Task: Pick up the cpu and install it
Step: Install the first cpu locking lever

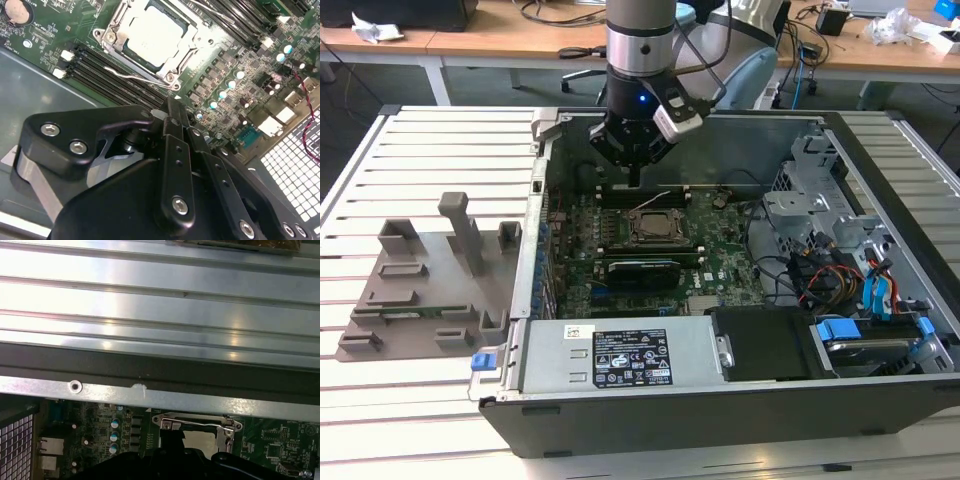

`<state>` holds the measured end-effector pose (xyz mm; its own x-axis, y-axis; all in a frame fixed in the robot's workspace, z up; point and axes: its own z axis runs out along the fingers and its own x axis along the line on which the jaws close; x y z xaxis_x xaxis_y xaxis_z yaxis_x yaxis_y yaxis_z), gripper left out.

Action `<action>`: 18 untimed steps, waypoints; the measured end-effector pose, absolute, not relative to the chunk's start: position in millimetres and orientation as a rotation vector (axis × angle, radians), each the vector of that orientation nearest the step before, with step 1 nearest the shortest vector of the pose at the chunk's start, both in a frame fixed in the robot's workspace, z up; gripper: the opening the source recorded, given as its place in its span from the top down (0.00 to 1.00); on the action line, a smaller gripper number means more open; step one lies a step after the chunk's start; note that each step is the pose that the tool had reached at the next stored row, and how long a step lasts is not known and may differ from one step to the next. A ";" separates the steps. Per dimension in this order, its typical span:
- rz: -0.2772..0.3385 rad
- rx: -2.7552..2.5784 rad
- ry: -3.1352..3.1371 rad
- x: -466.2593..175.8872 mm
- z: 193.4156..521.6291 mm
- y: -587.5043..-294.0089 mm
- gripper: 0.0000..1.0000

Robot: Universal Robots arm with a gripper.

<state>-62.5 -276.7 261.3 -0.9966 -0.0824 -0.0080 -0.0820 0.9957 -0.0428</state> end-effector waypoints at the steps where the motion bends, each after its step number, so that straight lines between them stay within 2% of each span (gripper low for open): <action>1: -0.066 -0.129 3.128 -62.4 261.3 -276.7 0.89; 6: -0.053 -0.129 3.128 -62.2 261.2 -276.7 0.89; 14: 0.116 -0.128 3.123 -61.7 258.2 -294.4 0.89; 18: 0.120 -0.128 3.124 -61.2 256.9 -294.7 0.89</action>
<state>-61.2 -294.7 256.9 -0.9966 -0.0809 -0.0162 -0.0819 0.9937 0.0763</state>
